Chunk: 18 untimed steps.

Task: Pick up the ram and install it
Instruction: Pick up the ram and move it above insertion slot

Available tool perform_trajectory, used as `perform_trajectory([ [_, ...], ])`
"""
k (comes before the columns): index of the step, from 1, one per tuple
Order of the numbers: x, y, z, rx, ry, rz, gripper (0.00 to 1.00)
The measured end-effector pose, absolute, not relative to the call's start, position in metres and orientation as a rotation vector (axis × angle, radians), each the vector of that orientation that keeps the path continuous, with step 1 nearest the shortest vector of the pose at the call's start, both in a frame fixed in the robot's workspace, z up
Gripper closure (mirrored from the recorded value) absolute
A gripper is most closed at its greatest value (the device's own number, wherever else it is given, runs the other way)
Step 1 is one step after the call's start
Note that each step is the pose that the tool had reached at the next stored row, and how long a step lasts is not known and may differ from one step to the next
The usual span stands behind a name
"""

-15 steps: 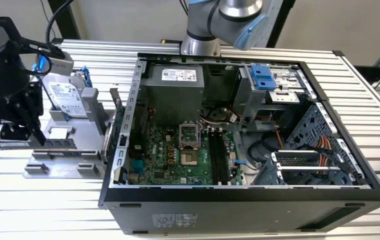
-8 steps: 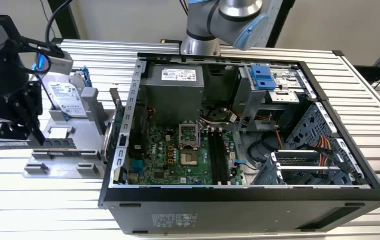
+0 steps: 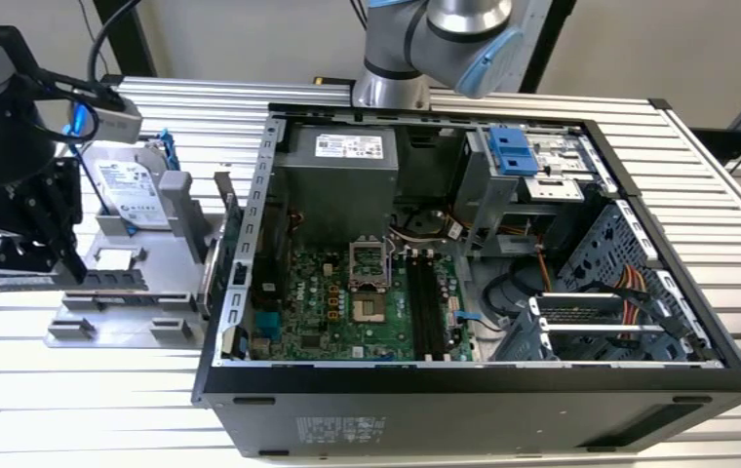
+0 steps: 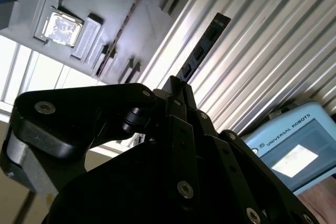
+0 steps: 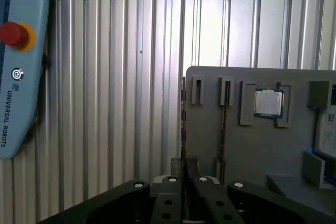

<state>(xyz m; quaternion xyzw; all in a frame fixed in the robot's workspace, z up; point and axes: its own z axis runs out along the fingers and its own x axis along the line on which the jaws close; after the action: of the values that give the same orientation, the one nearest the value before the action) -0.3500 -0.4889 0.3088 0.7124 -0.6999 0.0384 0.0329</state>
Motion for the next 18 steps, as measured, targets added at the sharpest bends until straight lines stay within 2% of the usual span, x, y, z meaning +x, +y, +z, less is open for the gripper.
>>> perform_trajectory([
  [18,-0.3500,-0.4884,0.3120,2.180,-2.144,0.140,1.00],
])
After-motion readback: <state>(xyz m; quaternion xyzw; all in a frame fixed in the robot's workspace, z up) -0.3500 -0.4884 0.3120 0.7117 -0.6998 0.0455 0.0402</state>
